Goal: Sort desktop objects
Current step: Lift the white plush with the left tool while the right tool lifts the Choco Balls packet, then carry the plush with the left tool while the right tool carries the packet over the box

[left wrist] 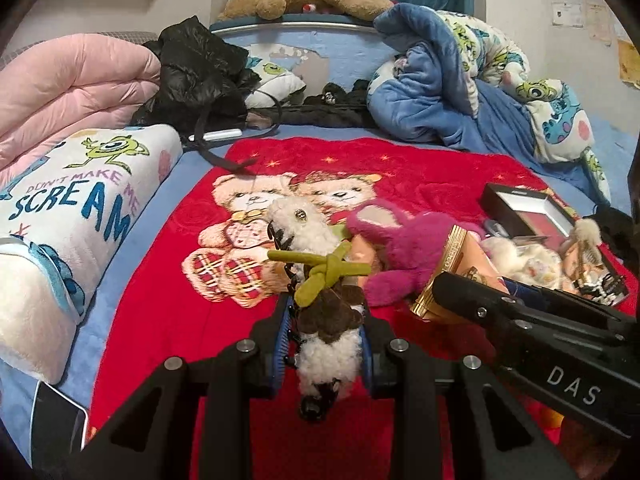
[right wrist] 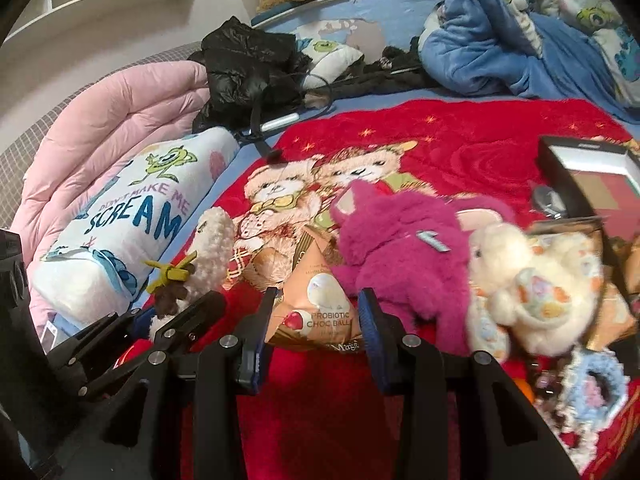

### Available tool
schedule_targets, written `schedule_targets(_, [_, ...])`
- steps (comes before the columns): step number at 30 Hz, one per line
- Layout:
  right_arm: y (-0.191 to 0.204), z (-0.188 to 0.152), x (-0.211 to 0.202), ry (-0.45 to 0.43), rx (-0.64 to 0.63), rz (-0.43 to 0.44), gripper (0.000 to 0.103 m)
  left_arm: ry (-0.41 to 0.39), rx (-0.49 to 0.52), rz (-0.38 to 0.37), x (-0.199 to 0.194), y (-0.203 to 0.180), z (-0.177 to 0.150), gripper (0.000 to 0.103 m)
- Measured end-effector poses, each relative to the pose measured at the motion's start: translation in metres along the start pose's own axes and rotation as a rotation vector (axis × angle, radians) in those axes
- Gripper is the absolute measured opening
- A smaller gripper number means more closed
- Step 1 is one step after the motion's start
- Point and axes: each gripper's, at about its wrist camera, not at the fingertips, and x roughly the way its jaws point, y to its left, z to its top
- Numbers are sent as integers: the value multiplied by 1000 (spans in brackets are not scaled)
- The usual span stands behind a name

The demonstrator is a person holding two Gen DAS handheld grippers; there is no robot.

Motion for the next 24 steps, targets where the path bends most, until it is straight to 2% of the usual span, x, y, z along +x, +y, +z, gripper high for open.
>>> schedule_targets(9, [-24,3,-49,-60,0,-66,38,-24,41,-59,-19,-59,2,30])
schedule_targets(14, [-49,5,-81,-97,13,-118,38,-23,69,-133,-25,-102,3,30])
schedule_targets(17, [-70,7,-101,-111,42,-145,38,-24,97,-167,-28,-129,0,30])
schedule_targets(21, [-104,4,-132,-146,87,-180,38,25,119,-237,-27,-172,-5,30])
schedule_targets(24, [-135,2,-159,-180,136,-218,38,18,156,-266,-30,-206,-8,30])
